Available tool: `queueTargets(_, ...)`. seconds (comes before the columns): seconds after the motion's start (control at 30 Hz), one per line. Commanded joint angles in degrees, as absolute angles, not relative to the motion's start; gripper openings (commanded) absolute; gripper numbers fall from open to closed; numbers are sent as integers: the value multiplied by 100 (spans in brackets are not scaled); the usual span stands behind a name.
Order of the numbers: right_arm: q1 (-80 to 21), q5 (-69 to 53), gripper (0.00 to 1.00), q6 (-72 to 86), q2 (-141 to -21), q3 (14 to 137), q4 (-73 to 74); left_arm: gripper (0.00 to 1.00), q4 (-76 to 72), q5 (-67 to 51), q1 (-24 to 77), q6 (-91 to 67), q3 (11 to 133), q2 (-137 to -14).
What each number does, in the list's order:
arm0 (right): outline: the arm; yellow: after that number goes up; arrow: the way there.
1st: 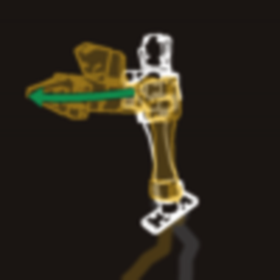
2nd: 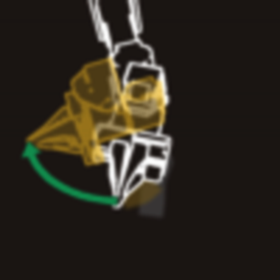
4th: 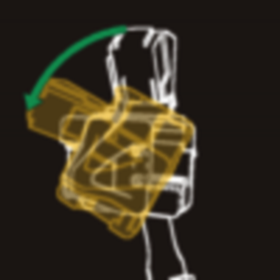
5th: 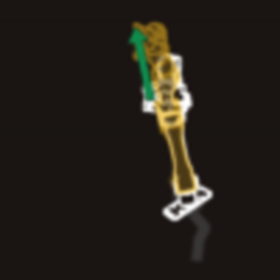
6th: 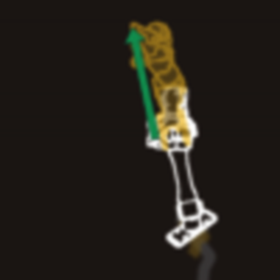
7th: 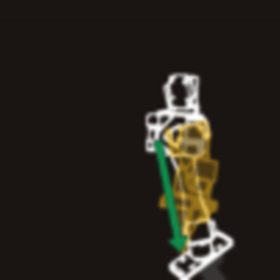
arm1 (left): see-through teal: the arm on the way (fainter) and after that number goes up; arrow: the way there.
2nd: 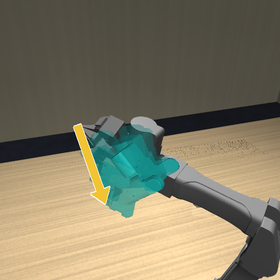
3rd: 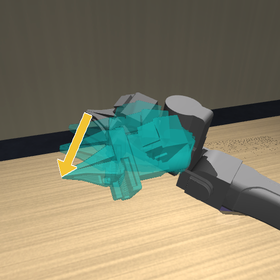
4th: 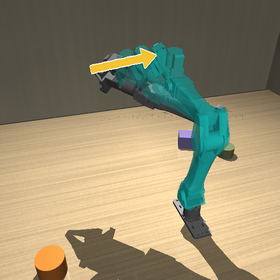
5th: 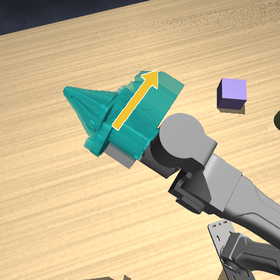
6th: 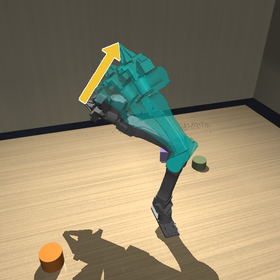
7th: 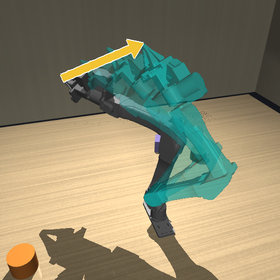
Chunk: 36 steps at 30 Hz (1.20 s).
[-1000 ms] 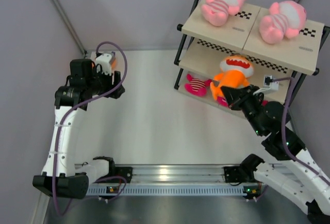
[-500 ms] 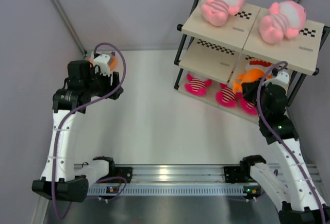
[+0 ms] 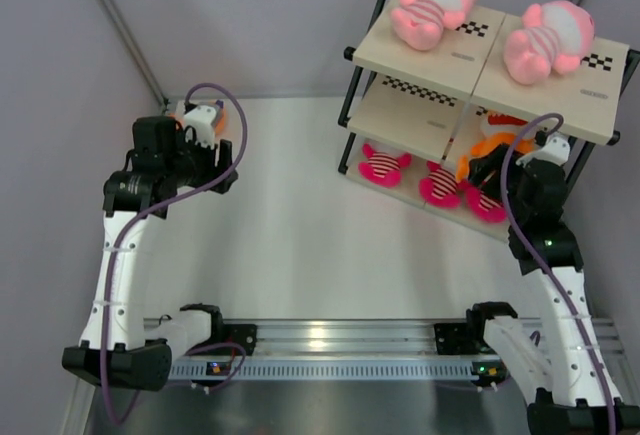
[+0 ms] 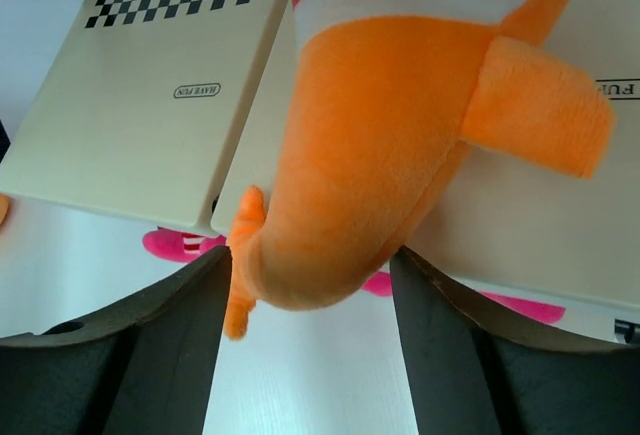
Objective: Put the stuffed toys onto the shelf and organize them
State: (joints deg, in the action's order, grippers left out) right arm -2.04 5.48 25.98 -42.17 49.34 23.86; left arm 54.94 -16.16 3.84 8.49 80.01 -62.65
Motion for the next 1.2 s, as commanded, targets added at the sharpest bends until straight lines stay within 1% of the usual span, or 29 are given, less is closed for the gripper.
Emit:
queueTargets(0.0, -114, 659, 65, 2566, -3894, 5405, 2741, 66, 5449, -1398, 387, 1177, 7919, -6415)
queueTargets(0.13, -123, 686, 70, 2628, -3683, 5537, 3093, 66, 5318, -1047, 396, 1493, 7875, -7029)
queueTargets(0.23, -123, 546, 71, 2523, -3709, 5651, 3304, 64, 5019, -232, 448, 1599, 7962, -7626)
queueTargets(0.27, -123, 519, 71, 2375, -3718, 5695, 3374, 63, 4923, 311, 605, 1617, 8146, -7794)
queueTargets(0.3, -132, 536, 71, 2303, -3718, 5704, 3418, 61, 4887, 534, 728, 1765, 8243, -7944)
queueTargets(0.37, -132, 545, 71, 2119, -3718, 5722, 3454, 61, 4442, 965, 1131, 1959, 8358, -8261)
queueTargets(0.4, -132, 545, 71, 2083, -3709, 5722, 3437, 62, 4230, 1402, 1264, 2090, 8350, -8357)
queueTargets(0.47, -132, 510, 71, 1969, -3656, 5739, 3402, 63, 3904, 1791, 1449, 2434, 8472, -8805)
queueTargets(0.5, -132, 484, 71, 1830, -3648, 5757, 3375, 63, 3589, 2237, 1450, 2495, 8586, -9015)
queueTargets(0.53, -132, 422, 71, 1750, -3647, 5766, 3375, 65, 3482, 2528, 1450, 2644, 8717, -9496)
queueTargets(0.6, -141, 387, 71, 1478, -3647, 5818, 3375, 67, 3227, 2925, 1415, 2751, 9262, -10034)
queueTargets(0.63, -141, 369, 71, 1390, -3647, 5827, 3401, 68, 3234, 3057, 1319, 2707, 9786, -10577)
queueTargets(0.7, -141, 282, 71, 1187, -3621, 5810, 3401, 69, 3234, 3137, 1179, 2471, 10333, -11350)
queueTargets(0.73, -132, 238, 72, 1134, -3586, 5792, 3375, 71, 3226, 3216, 1056, 2409, 10841, -11582)
queueTargets(0.8, -149, 124, 72, 985, -3542, 5766, 3340, 72, 3217, 3330, 958, 2364, 11309, -12265)
queueTargets(0.83, -149, 88, 72, 932, -3507, 5731, 3322, 74, 3165, 3531, 888, 2373, 11738, -12487)
queueTargets(0.93, -149, 44, 72, 739, -3445, 5704, 3313, 79, 2867, 3875, 791, 2592, 12407, -13235)
queueTargets(0.97, -149, 44, 72, 669, -3428, 5704, 3331, 84, 2796, 3998, 774, 2671, 12523, -13376)
queueTargets(1.0, -149, 35, 73, 642, -3419, 5704, 3348, 87, 2751, 4051, 747, 2776, 12742, -13681)
queueTargets(1.17, -150, 35, 73, 519, -3393, 5739, 3384, 89, 2532, 4104, 580, 3110, 13122, -14273)
